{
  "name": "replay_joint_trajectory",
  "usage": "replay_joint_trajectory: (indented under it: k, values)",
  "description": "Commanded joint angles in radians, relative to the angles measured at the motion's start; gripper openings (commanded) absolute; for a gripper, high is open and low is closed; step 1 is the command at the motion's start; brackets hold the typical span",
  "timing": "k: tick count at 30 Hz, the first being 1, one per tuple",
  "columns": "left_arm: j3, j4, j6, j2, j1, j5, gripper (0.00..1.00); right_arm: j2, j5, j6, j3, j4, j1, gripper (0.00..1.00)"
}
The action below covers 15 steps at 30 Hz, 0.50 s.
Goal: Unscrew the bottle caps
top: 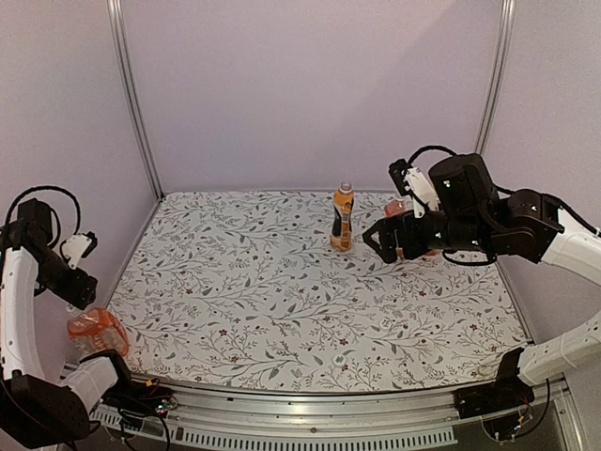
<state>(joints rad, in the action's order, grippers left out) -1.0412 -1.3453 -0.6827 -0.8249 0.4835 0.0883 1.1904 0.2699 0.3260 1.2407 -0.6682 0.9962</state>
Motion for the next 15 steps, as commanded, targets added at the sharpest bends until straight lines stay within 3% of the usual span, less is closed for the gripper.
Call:
replay_joint_trajectory:
  k: [1,5,10,15]
  values:
    - [0.003,-0.300,-0.054,-0.032,0.018,-0.058,0.83,-0.014,0.041,0.016,0.034,-0.036,0.009,0.99]
    - [0.000,-0.310,-0.042,-0.100,0.032,-0.029,0.72,-0.012,0.046,0.012,0.033,-0.036,0.009,0.99]
    - [0.003,-0.320,-0.052,-0.111,0.047,0.058,0.70,-0.007,0.057,-0.004,0.033,-0.035,0.009,0.99]
    - [-0.007,-0.347,-0.065,-0.103,0.047,0.042,0.72,0.008,0.069,-0.026,0.038,-0.035,0.010,0.99]
